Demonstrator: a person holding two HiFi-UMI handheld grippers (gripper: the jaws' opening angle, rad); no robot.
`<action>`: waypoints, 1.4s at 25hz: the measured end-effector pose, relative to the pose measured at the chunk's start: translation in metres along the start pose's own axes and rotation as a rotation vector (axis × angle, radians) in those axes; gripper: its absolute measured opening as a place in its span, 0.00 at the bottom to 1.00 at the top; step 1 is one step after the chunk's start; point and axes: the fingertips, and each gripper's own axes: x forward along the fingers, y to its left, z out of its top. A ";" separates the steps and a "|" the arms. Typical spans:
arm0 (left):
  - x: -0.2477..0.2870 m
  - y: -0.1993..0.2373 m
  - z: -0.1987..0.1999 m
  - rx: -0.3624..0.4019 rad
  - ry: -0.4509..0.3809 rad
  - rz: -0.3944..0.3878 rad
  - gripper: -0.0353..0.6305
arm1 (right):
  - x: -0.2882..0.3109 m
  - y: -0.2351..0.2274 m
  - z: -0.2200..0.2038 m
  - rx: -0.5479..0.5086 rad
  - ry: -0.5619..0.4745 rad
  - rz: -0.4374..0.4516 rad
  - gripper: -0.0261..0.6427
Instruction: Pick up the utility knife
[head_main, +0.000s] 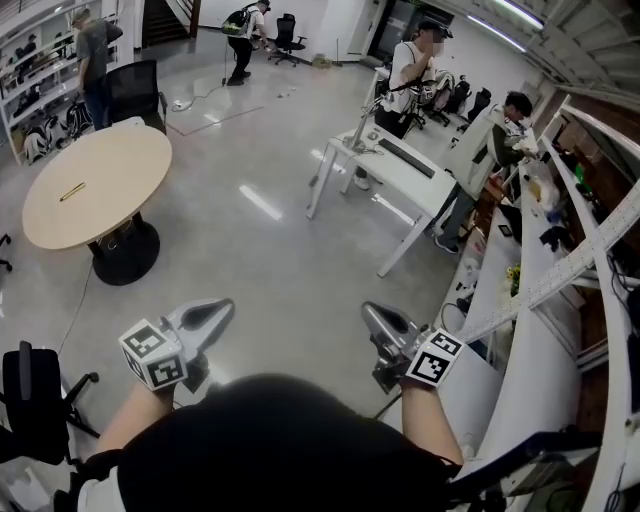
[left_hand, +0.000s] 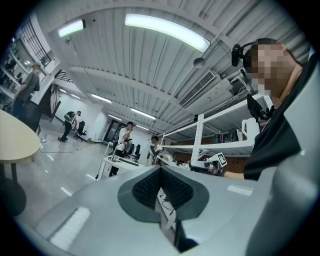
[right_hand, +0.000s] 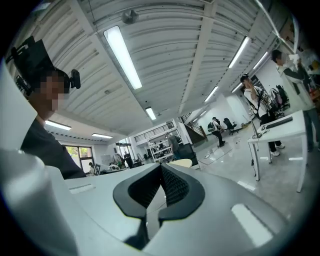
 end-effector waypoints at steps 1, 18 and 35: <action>-0.003 0.014 0.009 0.000 -0.007 -0.003 0.05 | 0.016 0.001 0.003 -0.002 0.001 -0.002 0.06; -0.058 0.225 0.093 0.024 -0.031 0.038 0.05 | 0.246 -0.013 0.031 -0.063 0.014 0.011 0.06; 0.078 0.291 0.109 0.037 -0.041 0.181 0.05 | 0.310 -0.183 0.094 -0.022 0.047 0.155 0.06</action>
